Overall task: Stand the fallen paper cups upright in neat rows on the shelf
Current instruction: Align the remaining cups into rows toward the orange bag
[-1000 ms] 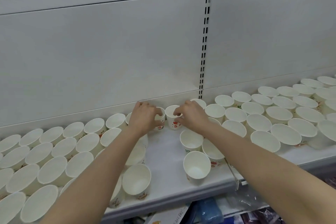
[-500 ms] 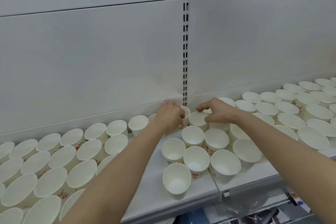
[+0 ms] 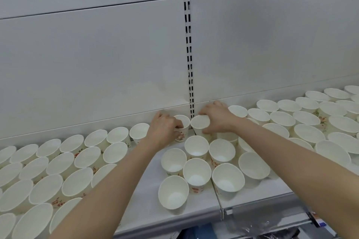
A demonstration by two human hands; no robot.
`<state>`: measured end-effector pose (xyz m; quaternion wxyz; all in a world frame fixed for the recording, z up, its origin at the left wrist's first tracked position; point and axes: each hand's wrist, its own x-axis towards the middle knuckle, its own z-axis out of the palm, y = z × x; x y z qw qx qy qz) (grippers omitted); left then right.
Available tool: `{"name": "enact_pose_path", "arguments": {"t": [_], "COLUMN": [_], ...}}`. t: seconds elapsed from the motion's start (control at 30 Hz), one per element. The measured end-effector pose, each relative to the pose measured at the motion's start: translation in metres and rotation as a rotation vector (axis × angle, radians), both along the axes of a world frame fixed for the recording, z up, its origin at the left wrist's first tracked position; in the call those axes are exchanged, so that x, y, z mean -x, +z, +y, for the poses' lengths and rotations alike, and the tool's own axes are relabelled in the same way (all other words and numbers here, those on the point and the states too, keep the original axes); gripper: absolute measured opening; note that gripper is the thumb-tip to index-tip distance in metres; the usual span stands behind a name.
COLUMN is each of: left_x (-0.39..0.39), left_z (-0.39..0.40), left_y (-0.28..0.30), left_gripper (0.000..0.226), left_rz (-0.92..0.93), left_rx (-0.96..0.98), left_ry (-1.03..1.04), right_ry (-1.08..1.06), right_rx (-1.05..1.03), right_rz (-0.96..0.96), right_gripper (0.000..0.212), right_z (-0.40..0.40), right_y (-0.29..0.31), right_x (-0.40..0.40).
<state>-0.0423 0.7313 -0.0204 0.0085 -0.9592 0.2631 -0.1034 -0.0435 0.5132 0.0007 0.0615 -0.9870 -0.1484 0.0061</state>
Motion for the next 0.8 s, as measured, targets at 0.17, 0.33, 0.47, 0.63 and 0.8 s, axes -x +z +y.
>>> {"name": "enact_pose_path", "arguments": {"t": [0.17, 0.33, 0.47, 0.63, 0.8], "left_x": [0.004, 0.003, 0.002, -0.008, -0.023], "left_z": [-0.006, -0.008, -0.017, -0.067, -0.119], "left_y": [0.001, -0.001, 0.010, 0.019, 0.015], "left_gripper": [0.020, 0.029, 0.039, 0.047, 0.062], "left_rz": [0.022, 0.012, -0.010, 0.083, 0.211], "left_rx": [0.020, 0.081, 0.288, 0.252, 0.040], "left_ry": [0.002, -0.003, -0.029, -0.061, -0.037], "right_ry": [-0.133, -0.139, -0.170, -0.322, -0.375], "right_rx": [0.095, 0.082, -0.244, -0.080, 0.013], "right_rz": [-0.098, -0.122, -0.115, -0.013, 0.117], "right_gripper": [0.072, 0.086, 0.066, 0.047, 0.054], "right_z": [0.019, 0.015, -0.011, -0.069, -0.088], "right_y": [-0.019, -0.022, 0.001, 0.016, 0.006], "right_x": [-0.001, 0.001, 0.001, -0.005, -0.007]}}
